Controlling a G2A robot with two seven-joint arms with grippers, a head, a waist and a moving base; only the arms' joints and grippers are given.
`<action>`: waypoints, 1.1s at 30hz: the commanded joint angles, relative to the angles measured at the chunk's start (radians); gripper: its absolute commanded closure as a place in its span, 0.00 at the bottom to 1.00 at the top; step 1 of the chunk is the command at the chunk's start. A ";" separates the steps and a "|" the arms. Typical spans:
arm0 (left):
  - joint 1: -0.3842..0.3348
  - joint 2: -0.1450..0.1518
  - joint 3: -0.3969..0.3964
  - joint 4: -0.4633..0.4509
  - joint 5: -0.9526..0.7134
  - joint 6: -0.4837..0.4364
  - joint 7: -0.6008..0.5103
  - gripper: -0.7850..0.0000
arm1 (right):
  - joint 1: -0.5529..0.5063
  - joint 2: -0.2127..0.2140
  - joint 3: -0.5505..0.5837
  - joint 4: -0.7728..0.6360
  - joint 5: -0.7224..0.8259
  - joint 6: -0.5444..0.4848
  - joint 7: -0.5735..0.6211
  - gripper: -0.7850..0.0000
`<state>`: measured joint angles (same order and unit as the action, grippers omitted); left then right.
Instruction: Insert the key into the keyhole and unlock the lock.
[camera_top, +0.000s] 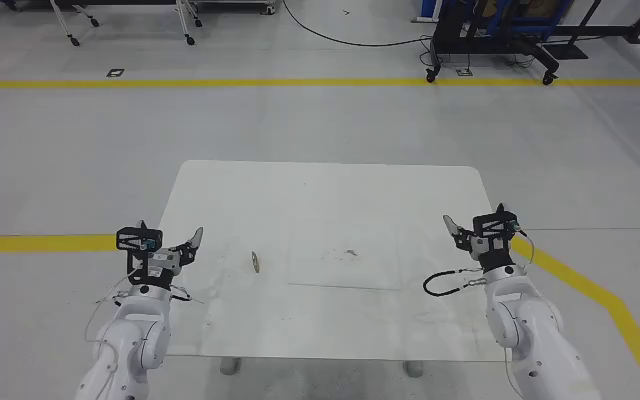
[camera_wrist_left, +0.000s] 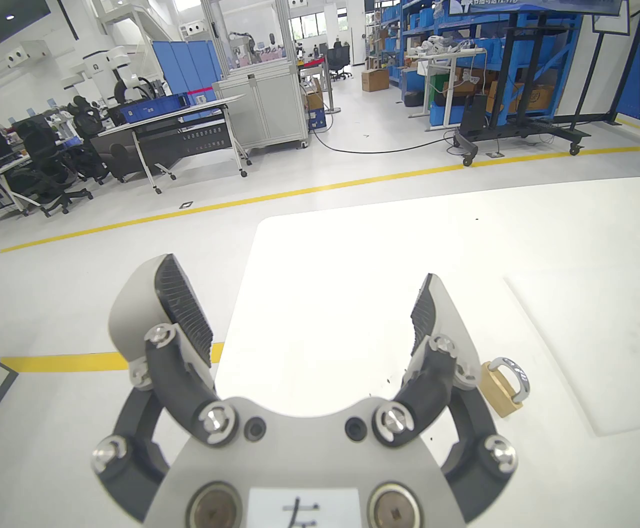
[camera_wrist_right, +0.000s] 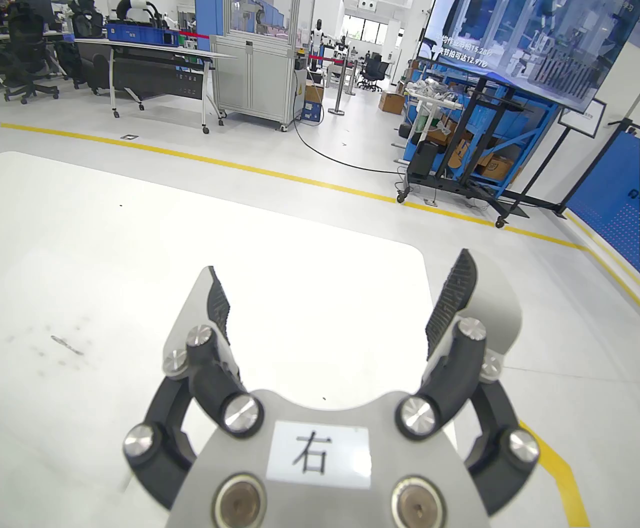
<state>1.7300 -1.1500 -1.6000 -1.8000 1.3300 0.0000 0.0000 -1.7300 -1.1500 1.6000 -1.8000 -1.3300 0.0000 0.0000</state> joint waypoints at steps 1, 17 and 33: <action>0.000 0.000 0.000 0.000 0.000 0.000 0.000 0.00 | 0.002 0.000 -0.001 -0.002 0.000 -0.003 -0.003 0.00; 0.000 0.000 0.000 0.000 0.000 0.000 0.000 0.00 | 0.323 -0.024 -0.380 0.191 -0.138 -0.427 0.161 0.00; 0.000 0.000 0.000 0.000 0.000 0.000 0.000 0.00 | 0.554 -0.053 -0.525 0.549 -0.072 -0.640 0.215 0.33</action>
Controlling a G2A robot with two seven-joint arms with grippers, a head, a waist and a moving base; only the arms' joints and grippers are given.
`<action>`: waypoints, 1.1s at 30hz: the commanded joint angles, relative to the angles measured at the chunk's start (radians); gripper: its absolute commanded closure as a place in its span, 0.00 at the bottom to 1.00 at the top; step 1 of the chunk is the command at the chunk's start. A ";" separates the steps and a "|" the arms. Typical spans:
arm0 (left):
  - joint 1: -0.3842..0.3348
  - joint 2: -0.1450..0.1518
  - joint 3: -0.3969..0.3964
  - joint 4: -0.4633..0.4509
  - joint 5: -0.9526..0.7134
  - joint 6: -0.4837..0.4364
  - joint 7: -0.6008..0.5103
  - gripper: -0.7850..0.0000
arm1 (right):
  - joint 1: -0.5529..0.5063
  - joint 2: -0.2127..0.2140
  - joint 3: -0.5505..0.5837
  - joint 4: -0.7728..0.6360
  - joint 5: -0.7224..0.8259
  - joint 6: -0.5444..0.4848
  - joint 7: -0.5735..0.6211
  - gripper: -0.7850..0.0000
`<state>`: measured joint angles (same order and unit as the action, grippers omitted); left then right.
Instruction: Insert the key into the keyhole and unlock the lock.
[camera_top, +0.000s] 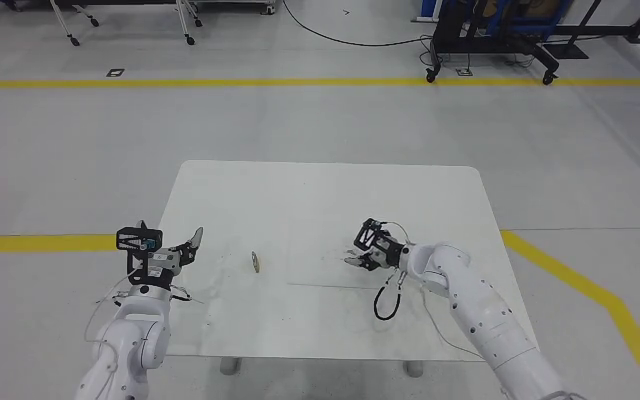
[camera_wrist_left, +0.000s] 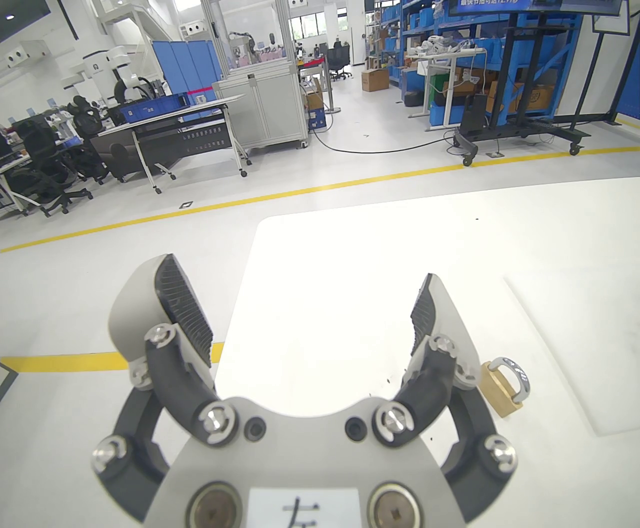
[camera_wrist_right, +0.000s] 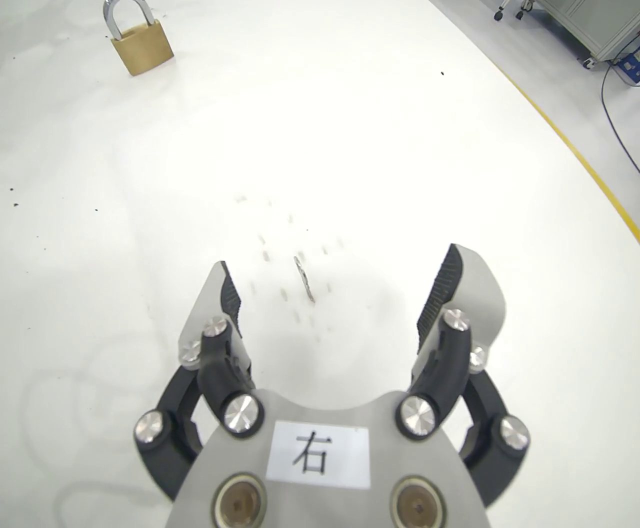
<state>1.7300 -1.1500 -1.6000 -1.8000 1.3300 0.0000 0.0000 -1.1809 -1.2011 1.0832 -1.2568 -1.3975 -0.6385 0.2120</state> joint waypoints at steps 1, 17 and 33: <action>0.000 0.000 0.000 0.000 0.000 0.000 0.000 0.00 | 0.010 -0.003 -0.017 0.012 -0.006 -0.005 0.005 0.40; 0.000 0.000 0.000 0.000 0.000 0.000 0.000 0.00 | 0.052 -0.009 -0.050 0.052 -0.030 0.002 -0.015 1.00; 0.000 0.000 0.000 0.000 0.000 0.000 0.000 0.00 | -0.084 0.033 0.045 -0.161 -0.097 0.011 -0.118 1.00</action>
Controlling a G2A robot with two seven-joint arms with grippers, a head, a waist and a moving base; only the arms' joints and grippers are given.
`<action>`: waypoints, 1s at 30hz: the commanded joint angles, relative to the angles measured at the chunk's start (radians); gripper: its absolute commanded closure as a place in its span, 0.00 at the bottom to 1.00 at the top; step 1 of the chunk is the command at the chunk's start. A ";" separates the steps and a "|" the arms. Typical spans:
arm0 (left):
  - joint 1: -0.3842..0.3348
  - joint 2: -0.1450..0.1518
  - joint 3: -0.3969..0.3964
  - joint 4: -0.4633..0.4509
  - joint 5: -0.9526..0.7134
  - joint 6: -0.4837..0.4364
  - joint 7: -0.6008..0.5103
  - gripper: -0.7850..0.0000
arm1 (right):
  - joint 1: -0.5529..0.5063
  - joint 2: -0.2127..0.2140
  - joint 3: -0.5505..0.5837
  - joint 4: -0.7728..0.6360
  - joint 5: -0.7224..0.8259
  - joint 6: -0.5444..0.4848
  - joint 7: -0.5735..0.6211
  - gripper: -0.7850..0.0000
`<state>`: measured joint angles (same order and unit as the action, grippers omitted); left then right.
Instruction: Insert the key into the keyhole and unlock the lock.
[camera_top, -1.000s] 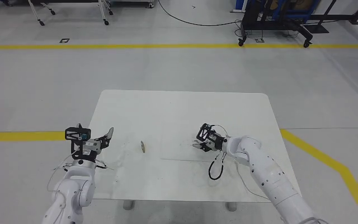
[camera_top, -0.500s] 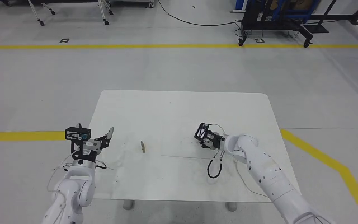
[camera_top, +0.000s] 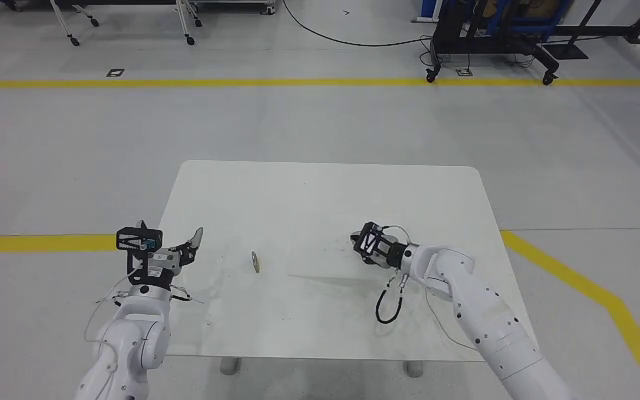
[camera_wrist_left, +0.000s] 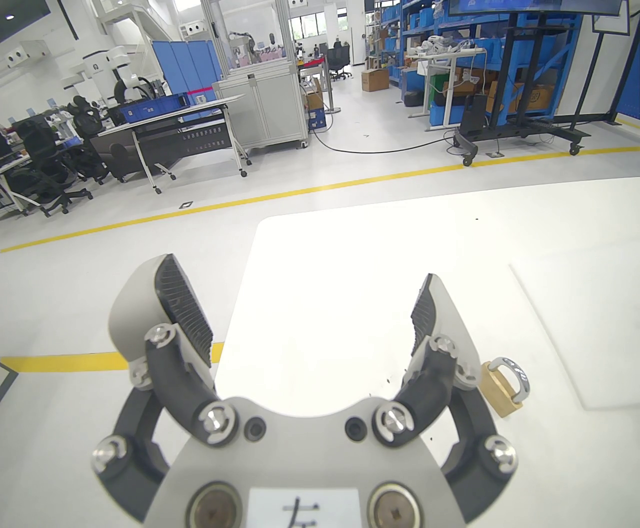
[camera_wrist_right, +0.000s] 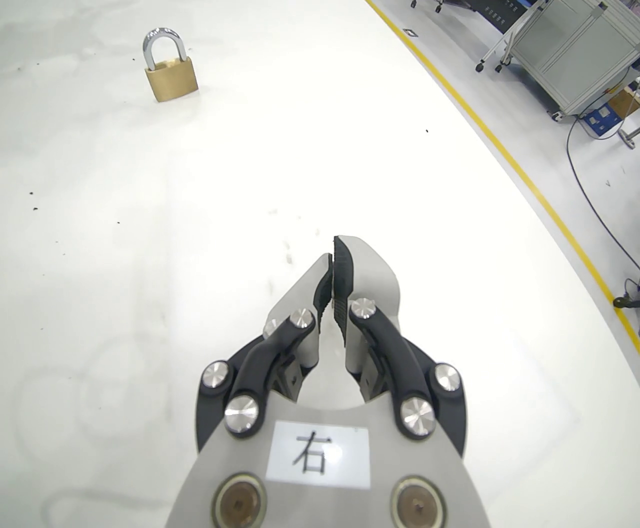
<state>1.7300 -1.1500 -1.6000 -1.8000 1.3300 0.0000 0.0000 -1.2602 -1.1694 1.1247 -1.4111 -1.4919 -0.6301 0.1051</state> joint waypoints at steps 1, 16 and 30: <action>0.000 0.000 0.000 0.000 0.000 0.000 0.000 0.00 | -0.010 0.003 0.003 -0.014 -0.012 -0.001 -0.028 1.00; -0.002 0.001 0.051 -0.054 0.085 -0.042 -0.019 0.00 | -0.012 0.004 0.003 -0.016 -0.016 -0.004 -0.035 1.00; -0.423 -0.063 0.546 0.132 0.326 -0.169 -0.439 0.00 | -0.012 0.004 0.003 -0.016 -0.016 -0.004 -0.035 1.00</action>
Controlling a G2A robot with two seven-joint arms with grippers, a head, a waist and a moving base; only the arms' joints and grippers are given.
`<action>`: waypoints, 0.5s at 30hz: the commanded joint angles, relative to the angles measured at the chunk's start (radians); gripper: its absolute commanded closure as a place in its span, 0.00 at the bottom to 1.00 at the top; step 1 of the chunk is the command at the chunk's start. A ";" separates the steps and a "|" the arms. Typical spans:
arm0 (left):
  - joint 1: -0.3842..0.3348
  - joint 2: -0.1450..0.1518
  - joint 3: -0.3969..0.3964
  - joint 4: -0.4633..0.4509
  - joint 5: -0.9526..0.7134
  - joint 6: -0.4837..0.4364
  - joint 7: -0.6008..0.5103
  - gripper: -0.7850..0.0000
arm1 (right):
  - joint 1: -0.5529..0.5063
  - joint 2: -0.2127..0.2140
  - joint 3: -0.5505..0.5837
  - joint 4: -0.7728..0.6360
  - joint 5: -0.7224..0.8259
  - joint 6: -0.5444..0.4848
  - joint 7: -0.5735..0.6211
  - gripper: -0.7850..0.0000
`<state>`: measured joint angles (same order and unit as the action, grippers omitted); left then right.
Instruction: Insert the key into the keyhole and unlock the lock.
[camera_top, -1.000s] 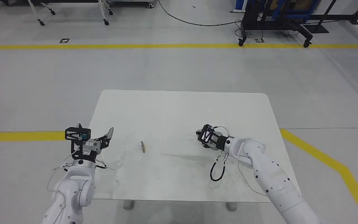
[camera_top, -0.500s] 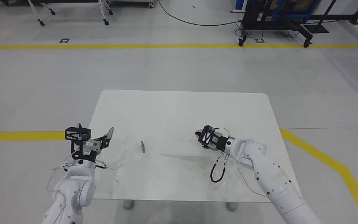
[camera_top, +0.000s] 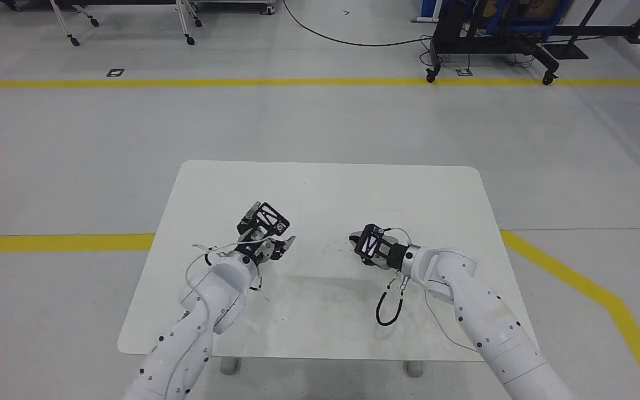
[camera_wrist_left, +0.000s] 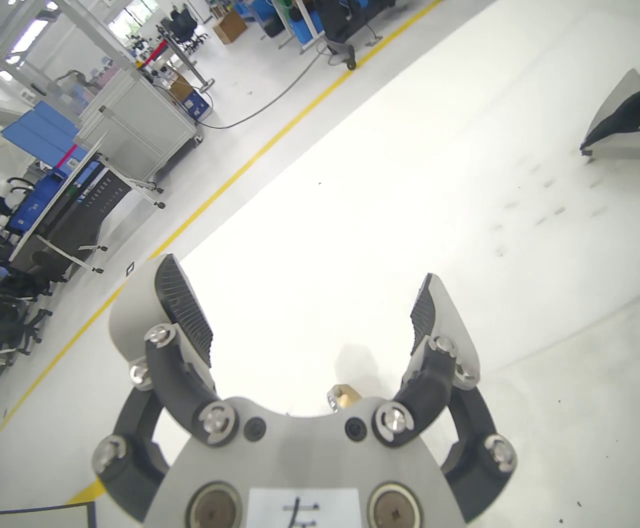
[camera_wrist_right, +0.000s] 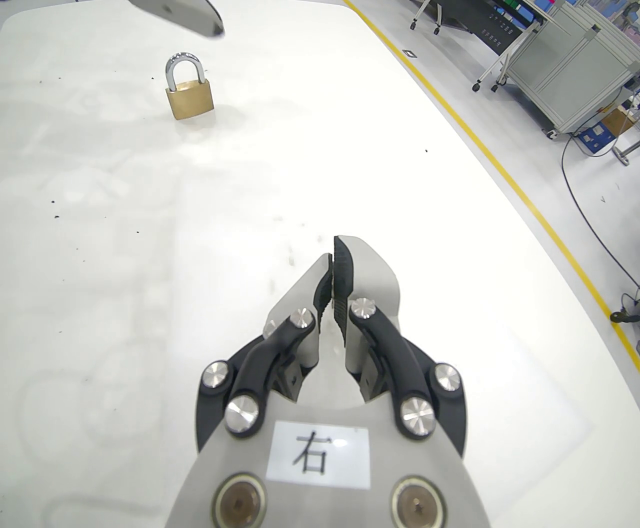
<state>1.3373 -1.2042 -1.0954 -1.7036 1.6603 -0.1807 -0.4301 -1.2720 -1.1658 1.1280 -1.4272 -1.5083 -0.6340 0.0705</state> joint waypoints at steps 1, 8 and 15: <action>-0.049 -0.016 0.070 0.065 -0.012 0.013 -0.014 0.00 | 0.000 0.000 0.000 0.000 0.000 0.000 0.000 1.00; -0.145 -0.062 0.205 0.238 -0.017 0.052 -0.014 0.00 | 0.000 0.000 0.000 0.000 0.000 0.000 0.000 1.00; -0.186 -0.086 0.239 0.347 -0.029 0.088 0.006 0.00 | 0.000 0.000 0.000 0.000 0.000 0.000 0.000 1.00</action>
<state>1.1552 -1.2873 -0.8608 -1.3706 1.6296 -0.0975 -0.4260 -1.2720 -1.1658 1.1280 -1.4272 -1.5083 -0.6340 0.0705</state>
